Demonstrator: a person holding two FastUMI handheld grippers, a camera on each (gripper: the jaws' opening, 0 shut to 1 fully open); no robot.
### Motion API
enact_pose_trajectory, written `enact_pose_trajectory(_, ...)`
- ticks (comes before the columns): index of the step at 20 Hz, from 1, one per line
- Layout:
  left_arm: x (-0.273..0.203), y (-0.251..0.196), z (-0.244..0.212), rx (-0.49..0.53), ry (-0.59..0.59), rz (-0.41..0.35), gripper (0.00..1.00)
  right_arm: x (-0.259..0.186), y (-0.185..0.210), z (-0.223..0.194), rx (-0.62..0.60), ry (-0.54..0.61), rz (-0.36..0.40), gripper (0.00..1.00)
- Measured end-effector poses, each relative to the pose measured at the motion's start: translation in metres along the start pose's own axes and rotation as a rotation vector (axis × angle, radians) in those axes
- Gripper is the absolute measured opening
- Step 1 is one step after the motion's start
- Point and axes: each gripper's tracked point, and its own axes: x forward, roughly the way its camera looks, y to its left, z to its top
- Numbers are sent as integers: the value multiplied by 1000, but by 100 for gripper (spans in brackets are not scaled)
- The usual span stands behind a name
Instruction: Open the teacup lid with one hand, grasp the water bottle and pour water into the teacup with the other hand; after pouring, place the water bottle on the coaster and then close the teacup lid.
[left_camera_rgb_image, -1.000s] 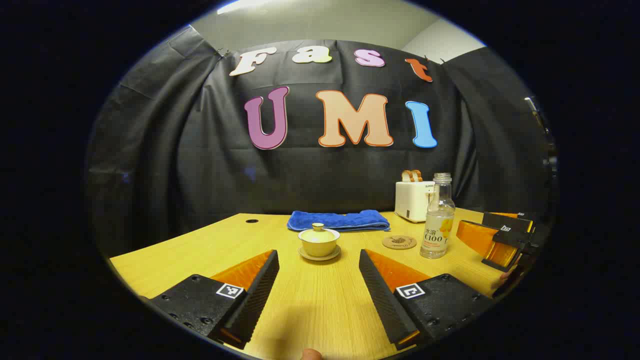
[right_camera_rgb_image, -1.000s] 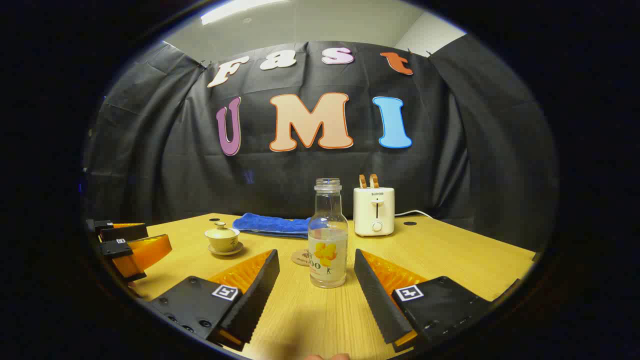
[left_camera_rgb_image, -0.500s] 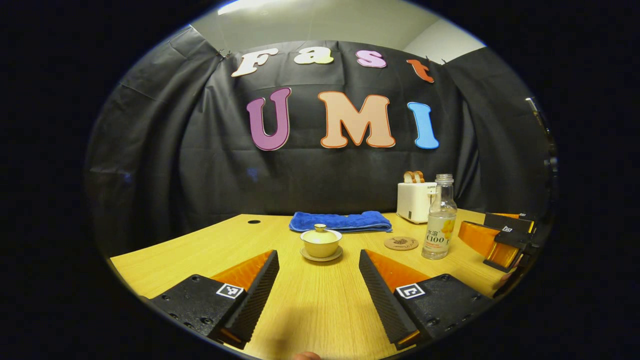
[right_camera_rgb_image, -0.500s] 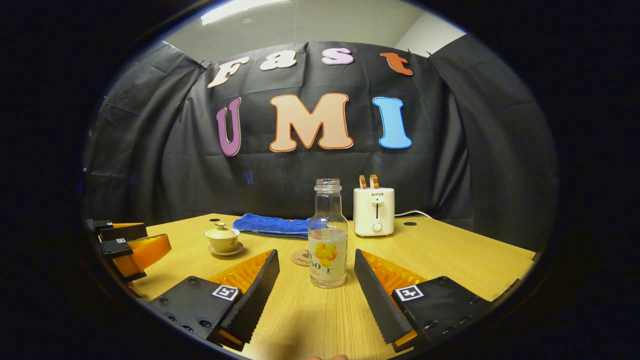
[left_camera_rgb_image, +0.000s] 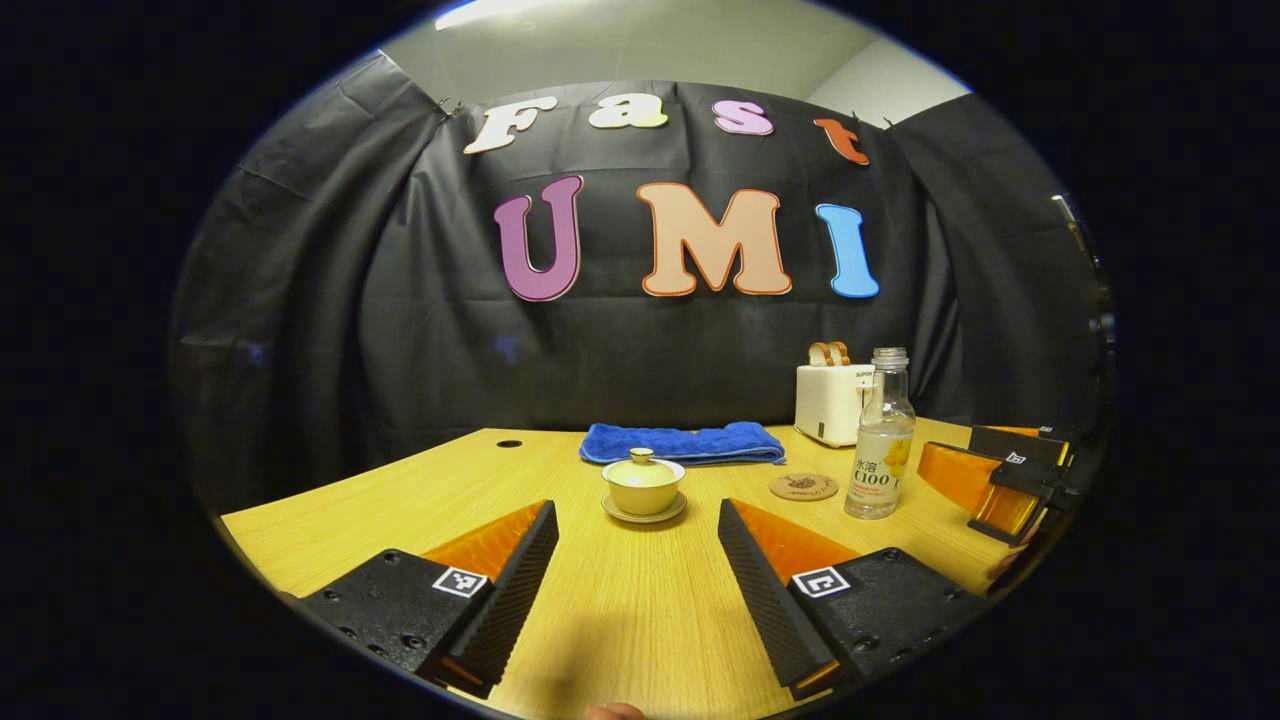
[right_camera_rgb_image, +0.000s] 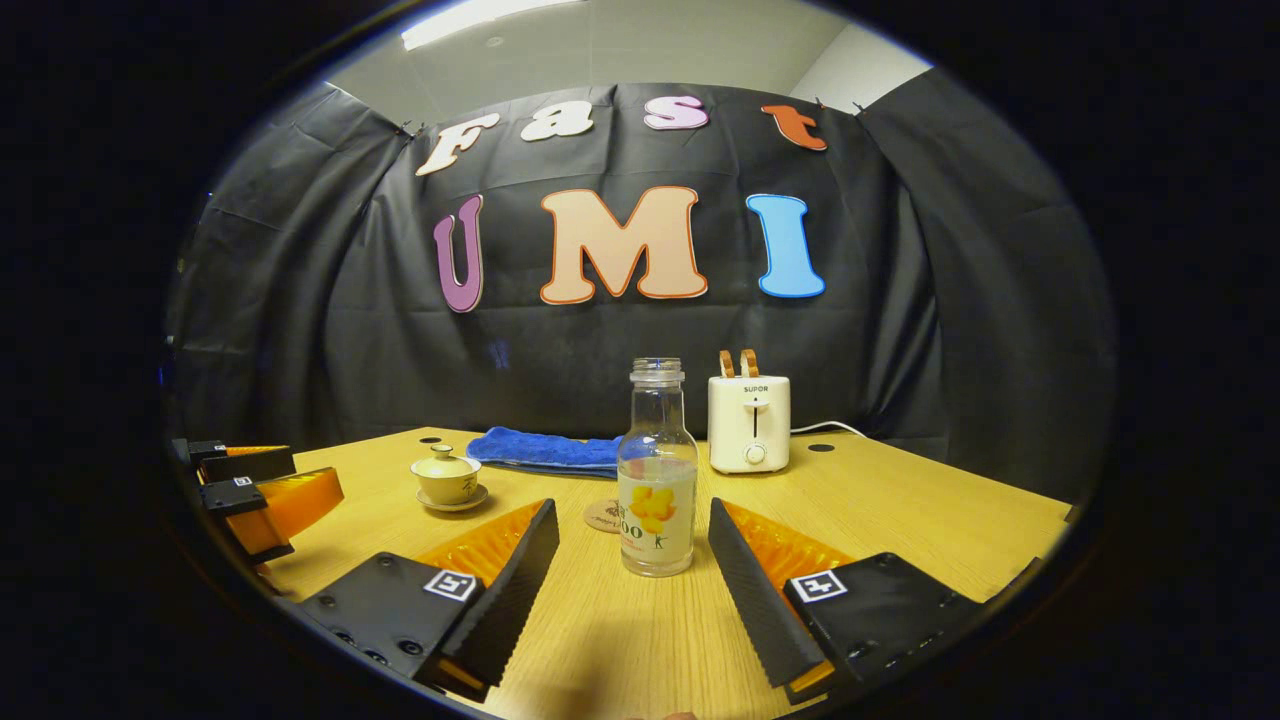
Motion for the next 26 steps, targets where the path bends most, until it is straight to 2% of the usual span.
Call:
enact_pose_trajectory(7,2,2,-2,-1,5,16,94,0,0,0,0,0,5,93)
enact_pose_trajectory(11,18,1,-1,0,1,21,94,0,4,0,0,4,37,93)
enact_pose_trajectory(12,27,-1,0,1,-1,11,94,-1,4,0,1,3,41,96)
enact_pose_trajectory(13,37,-4,-2,2,2,2,94,0,3,0,0,4,44,93)
enact_pose_trajectory(21,141,-4,-6,4,9,-30,94,11,-21,1,-1,1,16,93)
enact_pose_trajectory(22,151,-4,-4,1,4,-29,94,13,-27,1,0,4,8,96)
enact_pose_trajectory(26,182,-9,-7,26,17,-47,94,14,-37,2,-1,2,-2,93)
